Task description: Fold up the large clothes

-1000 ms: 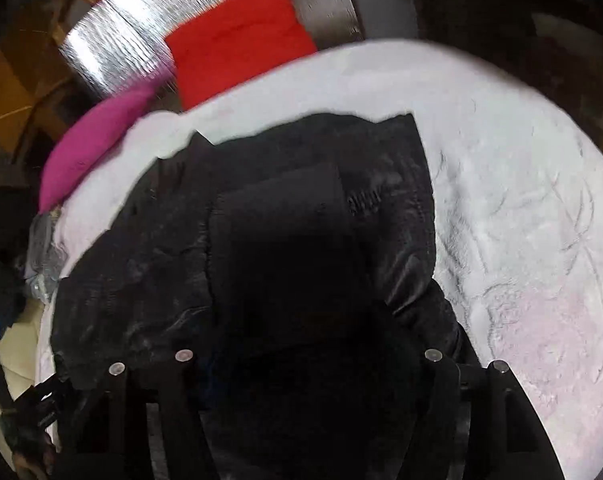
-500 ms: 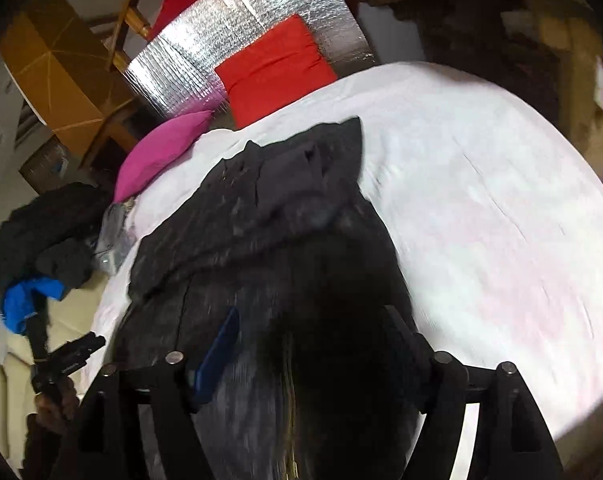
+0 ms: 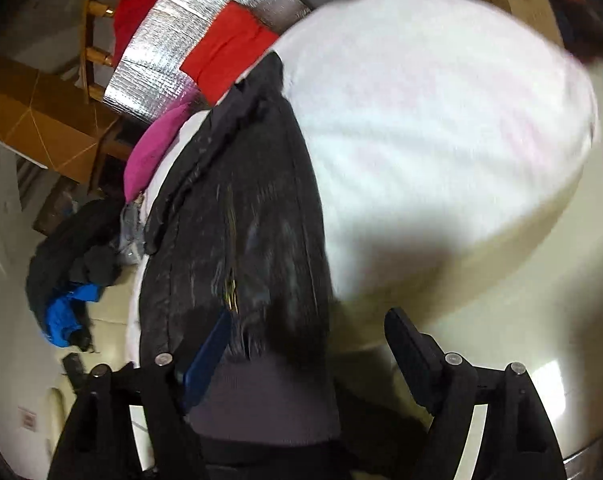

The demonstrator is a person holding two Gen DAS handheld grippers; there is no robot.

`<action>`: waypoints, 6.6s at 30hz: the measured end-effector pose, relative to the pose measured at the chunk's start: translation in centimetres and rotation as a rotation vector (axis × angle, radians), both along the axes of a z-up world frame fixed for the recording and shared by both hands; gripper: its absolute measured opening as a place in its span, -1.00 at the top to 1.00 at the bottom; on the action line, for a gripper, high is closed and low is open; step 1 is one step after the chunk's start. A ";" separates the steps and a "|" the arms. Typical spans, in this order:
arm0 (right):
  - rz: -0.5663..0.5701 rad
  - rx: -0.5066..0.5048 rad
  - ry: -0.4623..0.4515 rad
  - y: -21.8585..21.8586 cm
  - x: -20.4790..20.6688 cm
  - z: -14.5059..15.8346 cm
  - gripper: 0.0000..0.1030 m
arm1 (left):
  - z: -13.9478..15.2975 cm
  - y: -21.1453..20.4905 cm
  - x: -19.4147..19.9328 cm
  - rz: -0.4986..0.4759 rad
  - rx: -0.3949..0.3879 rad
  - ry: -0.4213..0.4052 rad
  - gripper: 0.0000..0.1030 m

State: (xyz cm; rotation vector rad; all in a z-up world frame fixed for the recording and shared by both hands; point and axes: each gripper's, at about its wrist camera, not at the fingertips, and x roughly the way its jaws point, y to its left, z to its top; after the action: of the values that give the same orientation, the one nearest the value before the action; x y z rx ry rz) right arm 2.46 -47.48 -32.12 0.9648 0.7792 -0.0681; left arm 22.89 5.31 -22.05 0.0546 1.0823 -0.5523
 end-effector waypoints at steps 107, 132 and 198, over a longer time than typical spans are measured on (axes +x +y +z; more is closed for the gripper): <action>0.279 -0.100 -0.114 7.0 8.6 6.7 0.58 | 3.3 2.1 1.5 0.043 -0.361 -0.010 0.68; 0.089 -0.239 -0.388 -1.4 29.5 23.0 0.59 | 16.8 -6.8 24.3 0.138 -0.294 -0.222 0.68; -0.071 -0.161 0.107 -8.4 32.8 6.8 -0.13 | 2.8 -9.4 27.6 0.341 0.146 -0.047 -0.11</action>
State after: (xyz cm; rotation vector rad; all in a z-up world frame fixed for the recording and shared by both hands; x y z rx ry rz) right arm 35.24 -55.88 -25.32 0.8410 0.8250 -0.2425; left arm 50.45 -4.08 -19.28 0.0095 1.0569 -0.1646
